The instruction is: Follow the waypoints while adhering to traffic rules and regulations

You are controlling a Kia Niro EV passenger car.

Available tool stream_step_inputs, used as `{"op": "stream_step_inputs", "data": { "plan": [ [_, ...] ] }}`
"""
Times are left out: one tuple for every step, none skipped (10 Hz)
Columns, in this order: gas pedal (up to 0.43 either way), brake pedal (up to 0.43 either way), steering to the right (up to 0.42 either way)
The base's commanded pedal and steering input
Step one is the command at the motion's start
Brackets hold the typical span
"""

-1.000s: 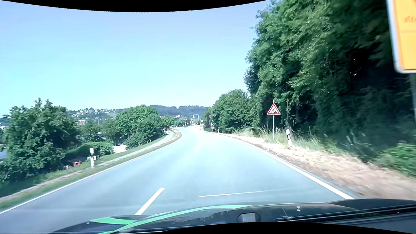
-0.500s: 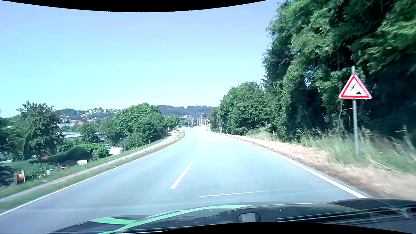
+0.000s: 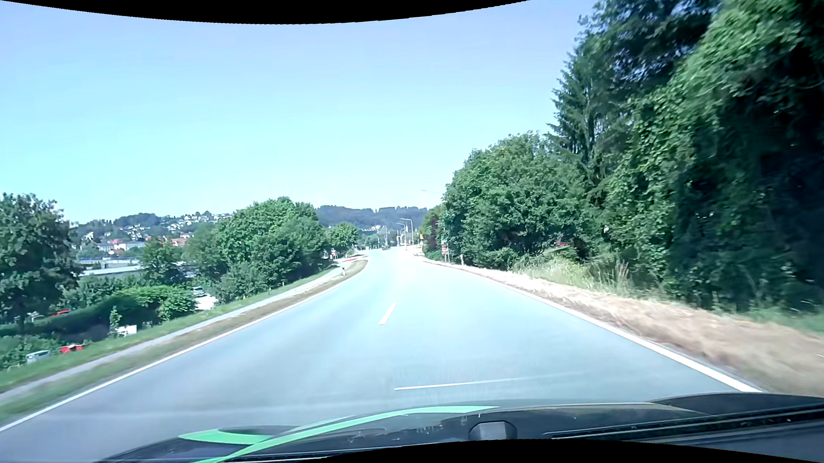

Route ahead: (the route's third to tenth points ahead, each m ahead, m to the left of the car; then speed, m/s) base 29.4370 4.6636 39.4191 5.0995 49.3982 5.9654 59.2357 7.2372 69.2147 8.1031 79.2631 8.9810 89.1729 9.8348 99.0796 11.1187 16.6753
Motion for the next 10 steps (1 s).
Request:
{"op": "stream_step_inputs", "data": {
  "plan": [
    [0.0, 0.0, -0.012],
    [0.0, 0.0, -0.012],
    [0.0, 0.0, -0.013],
    [0.0, 0.0, -0.014],
    [0.0, 0.0, -0.015],
    [0.0, 0.0, -0.016],
    [0.0, 0.0, -0.017],
    [0.0, 0.0, -0.018],
    [0.0, 0.0, -0.017],
    [0.0, 0.0, -0.018]
  ]
}}
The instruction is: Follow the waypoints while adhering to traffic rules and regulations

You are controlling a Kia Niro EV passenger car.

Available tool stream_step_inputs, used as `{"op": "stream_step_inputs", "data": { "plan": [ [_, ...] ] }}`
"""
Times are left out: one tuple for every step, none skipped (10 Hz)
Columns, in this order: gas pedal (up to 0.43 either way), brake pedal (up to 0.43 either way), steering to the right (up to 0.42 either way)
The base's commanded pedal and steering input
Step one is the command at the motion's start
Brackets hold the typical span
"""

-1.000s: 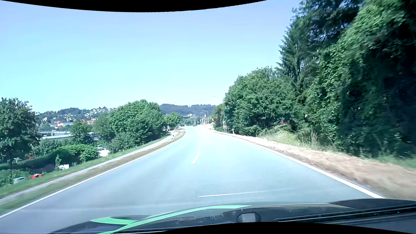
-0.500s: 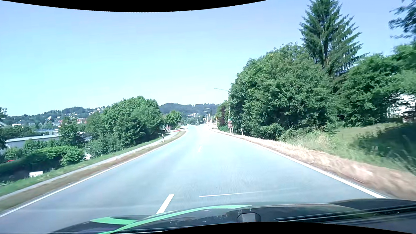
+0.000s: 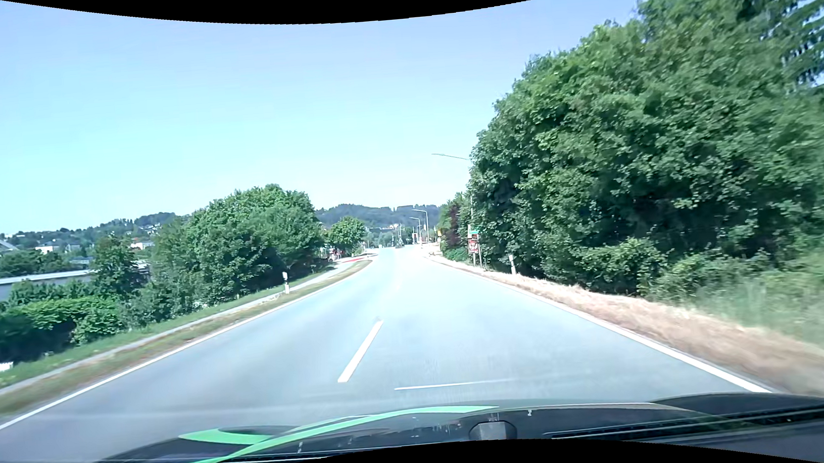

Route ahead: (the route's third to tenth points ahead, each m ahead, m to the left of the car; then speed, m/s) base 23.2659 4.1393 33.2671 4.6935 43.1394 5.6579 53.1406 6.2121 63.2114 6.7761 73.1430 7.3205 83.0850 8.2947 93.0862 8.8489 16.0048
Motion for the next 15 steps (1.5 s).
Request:
{"op": "stream_step_inputs", "data": {
  "plan": [
    [0.0, 0.0, -0.017],
    [0.0, 0.0, -0.018],
    [0.0, 0.0, -0.017],
    [0.0, 0.0, -0.017],
    [0.0, 0.0, -0.018],
    [0.0, 0.0, -0.018],
    [0.0, 0.0, -0.017],
    [0.008, 0.0, -0.015],
    [0.02, 0.0, -0.014],
    [0.02, 0.0, -0.014],
    [0.02, 0.0, -0.014],
    [0.02, 0.0, -0.014],
    [0.02, 0.0, -0.013],
    [0.02, 0.0, -0.012],
    [0.02, 0.0, -0.011]
  ]
}}
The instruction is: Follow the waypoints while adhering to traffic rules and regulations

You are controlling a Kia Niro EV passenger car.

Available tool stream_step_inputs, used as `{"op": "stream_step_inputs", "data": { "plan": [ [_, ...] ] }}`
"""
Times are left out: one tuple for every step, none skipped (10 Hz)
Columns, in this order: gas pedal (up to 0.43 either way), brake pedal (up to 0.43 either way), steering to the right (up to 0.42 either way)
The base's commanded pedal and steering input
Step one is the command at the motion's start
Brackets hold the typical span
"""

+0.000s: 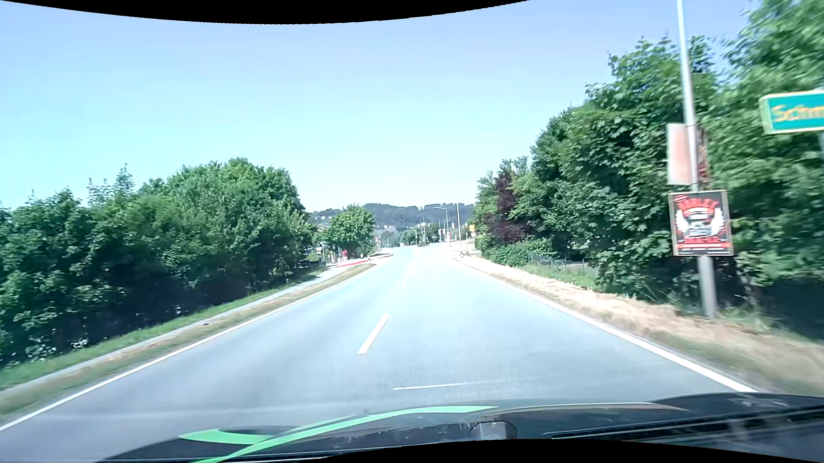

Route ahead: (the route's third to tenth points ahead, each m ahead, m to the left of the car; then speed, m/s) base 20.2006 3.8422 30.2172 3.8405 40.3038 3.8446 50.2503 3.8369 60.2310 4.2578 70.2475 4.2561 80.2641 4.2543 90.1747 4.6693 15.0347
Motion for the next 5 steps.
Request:
{"op": "stream_step_inputs", "data": {
  "plan": [
    [0.02, 0.0, -0.01],
    [0.02, 0.0, -0.01],
    [0.02, 0.0, -0.01],
    [0.02, 0.0, -0.009],
    [0.02, 0.0, -0.008]
  ]
}}
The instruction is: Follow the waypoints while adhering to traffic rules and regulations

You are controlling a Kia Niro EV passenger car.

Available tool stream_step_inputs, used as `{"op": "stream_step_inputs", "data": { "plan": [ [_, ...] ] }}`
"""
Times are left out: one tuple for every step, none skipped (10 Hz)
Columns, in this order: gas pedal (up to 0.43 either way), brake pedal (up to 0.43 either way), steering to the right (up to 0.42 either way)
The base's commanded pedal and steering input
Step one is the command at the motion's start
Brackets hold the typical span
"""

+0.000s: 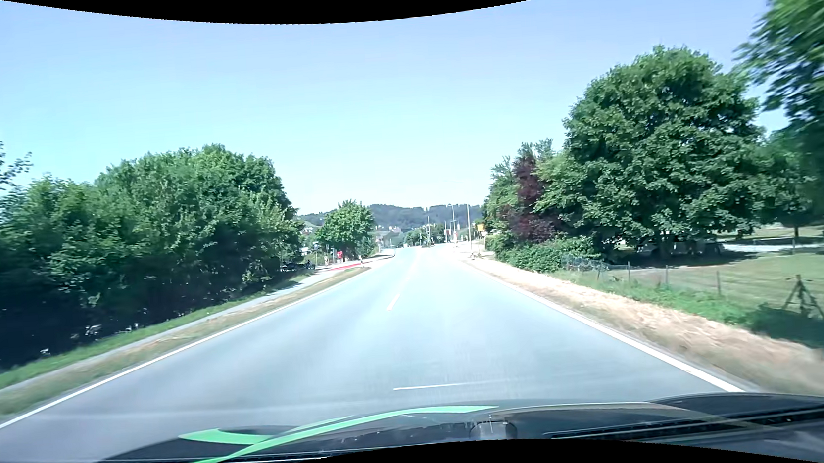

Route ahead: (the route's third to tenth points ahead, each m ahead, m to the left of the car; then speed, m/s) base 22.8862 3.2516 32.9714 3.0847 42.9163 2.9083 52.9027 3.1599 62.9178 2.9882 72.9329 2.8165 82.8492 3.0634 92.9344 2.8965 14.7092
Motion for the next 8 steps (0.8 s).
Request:
{"op": "stream_step_inputs", "data": {
  "plan": [
    [0.02, 0.0, -0.008],
    [0.02, 0.0, -0.008],
    [0.02, 0.0, -0.008],
    [0.02, 0.0, -0.008],
    [0.02, 0.0, -0.008],
    [0.02, 0.0, -0.008],
    [0.008, 0.0, -0.007],
    [0.008, 0.0, -0.008]
  ]
}}
